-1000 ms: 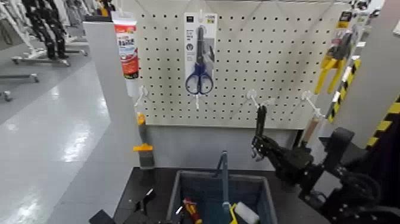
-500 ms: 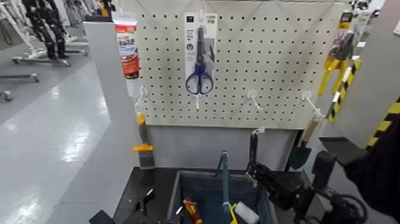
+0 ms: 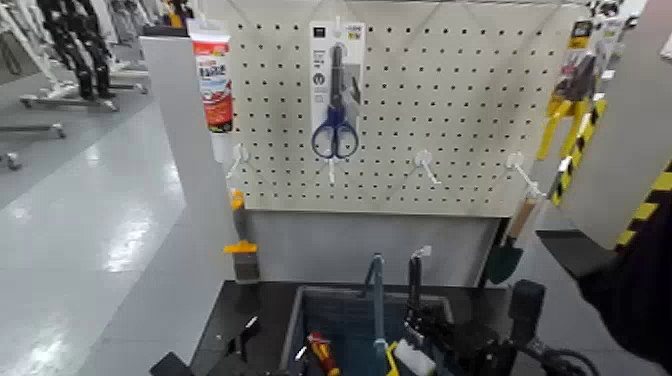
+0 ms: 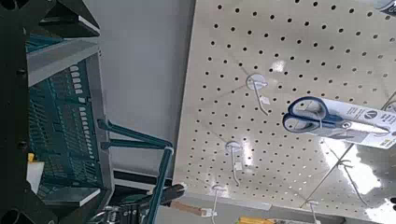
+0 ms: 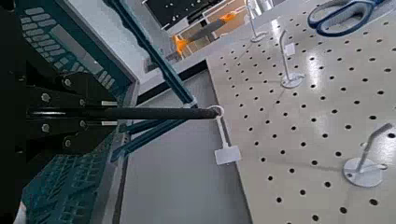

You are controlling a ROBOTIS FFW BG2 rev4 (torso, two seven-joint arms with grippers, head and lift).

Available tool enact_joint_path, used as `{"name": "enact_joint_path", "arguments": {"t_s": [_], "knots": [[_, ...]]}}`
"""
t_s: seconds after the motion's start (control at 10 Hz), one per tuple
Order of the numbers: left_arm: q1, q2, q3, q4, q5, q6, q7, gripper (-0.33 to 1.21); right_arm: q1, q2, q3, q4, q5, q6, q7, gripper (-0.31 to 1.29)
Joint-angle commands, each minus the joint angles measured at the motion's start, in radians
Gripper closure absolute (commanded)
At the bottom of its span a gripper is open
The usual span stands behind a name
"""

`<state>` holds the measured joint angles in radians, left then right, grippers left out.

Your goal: Put the black wrench into the crate.

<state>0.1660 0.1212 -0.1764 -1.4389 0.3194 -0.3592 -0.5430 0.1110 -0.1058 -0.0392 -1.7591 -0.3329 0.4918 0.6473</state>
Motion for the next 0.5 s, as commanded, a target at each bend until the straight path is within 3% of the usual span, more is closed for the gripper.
{"name": "enact_joint_path", "arguments": {"t_s": [0.1,0.3,0.5], "knots": [[0.0,0.0,0.0,0.0,0.0,-0.001,0.0,0.11,0.009,0.001,0.002,0.03,0.0,0.013,0.002,1.1],[0.0,0.002,-0.002,0.0,0.0,-0.001,0.0,0.11,0.007,0.005,0.002,0.05,-0.001,0.051,0.003,1.01],[-0.002,0.003,-0.002,0.0,0.0,-0.003,-0.002,0.11,0.006,0.008,-0.005,0.05,-0.017,0.062,0.003,0.06]]}}
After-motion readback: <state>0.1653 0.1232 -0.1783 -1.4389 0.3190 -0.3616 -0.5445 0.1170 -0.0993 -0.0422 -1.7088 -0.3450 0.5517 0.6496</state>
